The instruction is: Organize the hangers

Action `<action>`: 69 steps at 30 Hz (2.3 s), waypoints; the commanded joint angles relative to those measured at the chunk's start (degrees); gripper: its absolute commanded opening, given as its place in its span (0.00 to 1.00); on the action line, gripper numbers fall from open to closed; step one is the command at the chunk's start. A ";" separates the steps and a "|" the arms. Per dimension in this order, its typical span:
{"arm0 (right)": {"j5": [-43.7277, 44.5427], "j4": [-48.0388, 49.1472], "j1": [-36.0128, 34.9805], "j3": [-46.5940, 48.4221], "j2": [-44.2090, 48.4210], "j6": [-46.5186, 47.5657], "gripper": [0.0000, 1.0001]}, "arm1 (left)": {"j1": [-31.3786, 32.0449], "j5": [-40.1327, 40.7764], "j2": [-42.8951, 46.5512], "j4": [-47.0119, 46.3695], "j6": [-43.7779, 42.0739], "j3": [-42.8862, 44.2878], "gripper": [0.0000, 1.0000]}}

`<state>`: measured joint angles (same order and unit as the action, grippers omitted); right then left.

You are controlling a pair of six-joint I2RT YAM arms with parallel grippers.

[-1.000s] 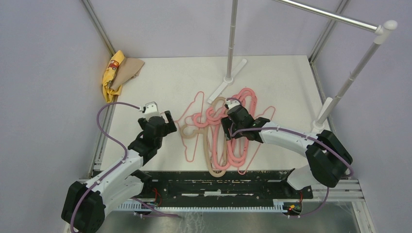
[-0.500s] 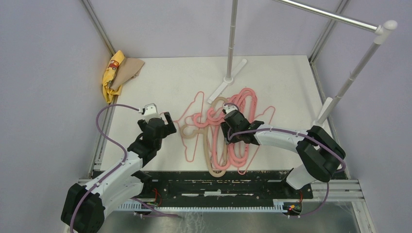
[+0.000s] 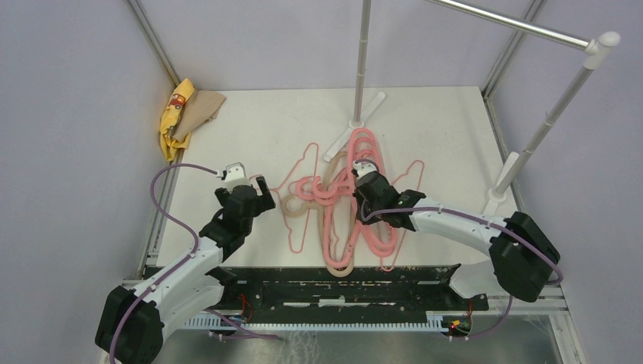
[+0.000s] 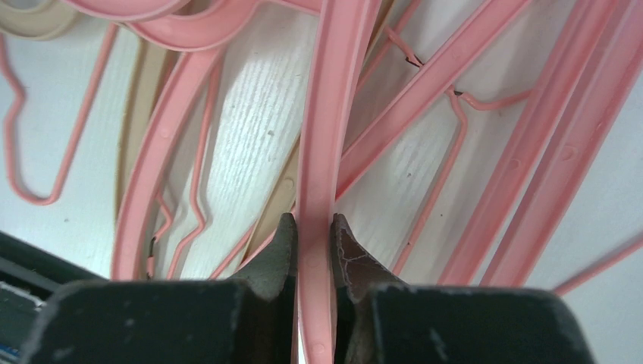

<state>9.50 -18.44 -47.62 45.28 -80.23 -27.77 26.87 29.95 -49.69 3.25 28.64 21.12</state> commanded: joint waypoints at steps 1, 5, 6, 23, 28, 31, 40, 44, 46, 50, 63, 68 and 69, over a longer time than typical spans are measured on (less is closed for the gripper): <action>-0.15 -3.84 -0.63 2.53 7.09 -0.54 0.03 | 0.20 1.60 0.10 -2.53 2.47 -0.38 0.99; 1.29 -4.19 -0.64 2.76 12.37 -1.95 0.01 | 0.25 1.60 0.13 -2.63 2.71 -0.73 0.99; 2.49 -3.06 -0.65 2.55 14.07 -2.66 0.01 | 0.19 1.58 0.13 -2.71 2.73 -0.85 0.99; -0.91 21.09 16.35 20.63 12.92 -14.60 0.01 | 0.20 1.07 1.60 -0.87 3.05 0.13 0.99; -5.43 25.38 18.52 28.01 8.69 -14.46 0.01 | 0.19 1.56 2.94 -1.07 2.51 -0.06 0.99; -6.67 25.50 18.91 31.38 7.06 -14.18 0.01 | 0.19 2.64 2.88 -1.35 2.29 0.01 0.99; -6.95 29.08 21.03 35.04 3.46 -15.65 0.01 | 0.18 4.67 0.75 -2.45 1.73 -0.03 0.99; -7.61 30.20 22.60 38.02 -0.63 -18.28 0.01 | 0.16 4.98 0.70 -2.63 1.34 0.10 0.99; -8.46 32.86 23.65 38.66 -2.59 -20.76 0.01 | 0.20 5.00 0.81 -2.56 1.11 0.23 0.99; -9.56 38.20 25.50 40.15 -6.90 -24.53 0.01 | 0.15 5.25 1.12 -2.46 0.74 0.48 0.99; -11.26 44.11 28.29 45.06 -16.69 -32.62 0.01 | 0.17 5.73 -0.60 -3.67 0.02 0.13 0.99; -12.42 45.95 29.95 45.96 -19.61 -35.87 0.01 | 0.19 5.78 -2.11 -4.24 -0.45 0.45 0.99; -12.71 45.69 30.11 46.90 -20.19 -36.28 0.01 | 0.20 5.81 -2.42 -4.26 -0.58 0.49 0.99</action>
<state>-1.56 22.31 -18.83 87.46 -98.45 -60.58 26.87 34.00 -51.29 2.46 29.52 20.23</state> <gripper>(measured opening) 0.162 0.990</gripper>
